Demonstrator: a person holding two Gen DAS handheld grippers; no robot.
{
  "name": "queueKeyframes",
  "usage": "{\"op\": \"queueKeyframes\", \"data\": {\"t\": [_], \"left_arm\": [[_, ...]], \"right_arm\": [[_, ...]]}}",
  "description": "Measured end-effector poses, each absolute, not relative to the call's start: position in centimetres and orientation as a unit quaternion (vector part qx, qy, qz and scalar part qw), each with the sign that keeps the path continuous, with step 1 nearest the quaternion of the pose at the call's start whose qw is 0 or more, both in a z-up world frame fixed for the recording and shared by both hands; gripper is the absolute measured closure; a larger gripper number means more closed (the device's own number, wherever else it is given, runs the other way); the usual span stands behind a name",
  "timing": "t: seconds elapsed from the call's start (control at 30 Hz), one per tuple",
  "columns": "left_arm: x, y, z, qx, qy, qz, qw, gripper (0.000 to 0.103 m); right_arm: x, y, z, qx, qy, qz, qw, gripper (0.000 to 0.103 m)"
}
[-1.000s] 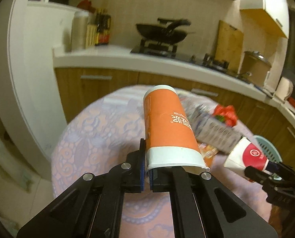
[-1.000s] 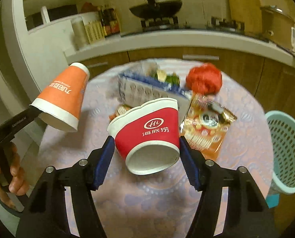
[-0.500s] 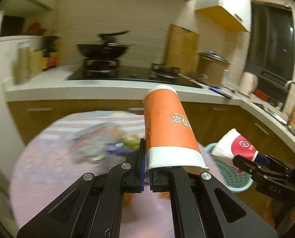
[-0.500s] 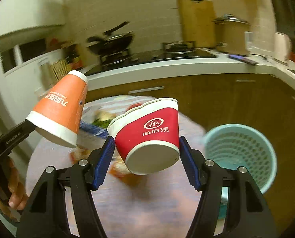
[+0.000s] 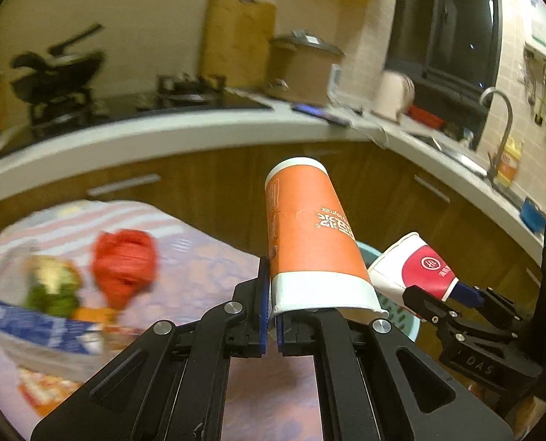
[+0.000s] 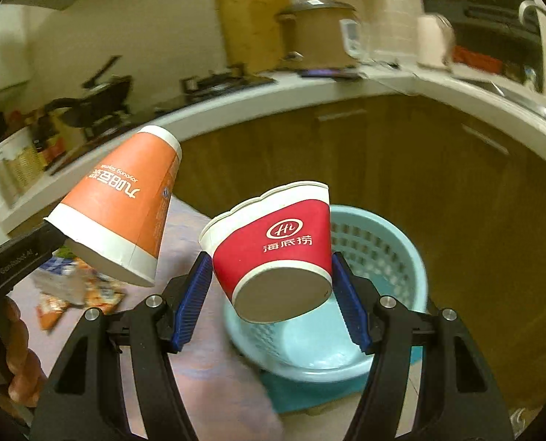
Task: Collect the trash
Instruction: 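Carry both cups over the blue basket and open both tools to drop them, then grasp the panda snack bag with the right tool while the left tool grasps another bag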
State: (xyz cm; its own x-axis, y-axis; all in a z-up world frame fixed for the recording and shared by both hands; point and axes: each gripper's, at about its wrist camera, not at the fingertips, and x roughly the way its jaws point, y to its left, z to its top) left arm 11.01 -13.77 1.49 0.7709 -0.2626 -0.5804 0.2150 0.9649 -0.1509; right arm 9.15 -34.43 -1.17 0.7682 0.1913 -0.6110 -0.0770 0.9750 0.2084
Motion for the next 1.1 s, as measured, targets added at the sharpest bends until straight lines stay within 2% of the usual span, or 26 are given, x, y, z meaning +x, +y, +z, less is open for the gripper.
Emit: {"op": "queueKeyframes", "data": {"t": [0.23, 0.5, 0.53, 0.57, 0.6, 0.67, 0.9, 1.1], "left_arm": [[15.9, -18.7, -3.8, -0.022, 0.389, -0.155, 0.908, 0.102], [18.9, -20.9, -8.7, -0.007, 0.465, -0.166, 0.87, 0.101], [18.9, -21.2, -9.0, -0.002, 0.468, -0.167, 0.868, 0.099], [18.9, -21.3, -9.2, 0.003, 0.471, -0.166, 0.866, 0.087], [18.9, -21.4, -9.3, 0.011, 0.473, -0.16, 0.866, 0.069], [18.6, -21.5, -9.3, 0.026, 0.469, -0.149, 0.87, 0.057], [17.6, -20.6, -9.0, 0.033, 0.468, -0.142, 0.871, 0.057], [15.1, -18.5, -6.3, 0.01, 0.435, -0.142, 0.889, 0.056]], "right_arm": [[12.4, -38.6, -6.1, 0.115, 0.389, 0.026, 0.914, 0.041], [14.3, -40.4, -10.3, 0.115, 0.44, -0.005, 0.891, 0.04], [14.6, -40.5, -10.5, 0.116, 0.443, -0.008, 0.889, 0.04], [15.0, -40.5, -10.7, 0.119, 0.446, -0.01, 0.887, 0.04], [15.2, -40.6, -10.9, 0.122, 0.45, -0.01, 0.884, 0.04], [15.5, -40.9, -11.2, 0.129, 0.455, -0.009, 0.881, 0.04], [14.6, -40.6, -10.4, 0.137, 0.448, -0.004, 0.884, 0.04], [13.1, -38.3, -7.6, 0.116, 0.416, 0.023, 0.902, 0.04]]}}
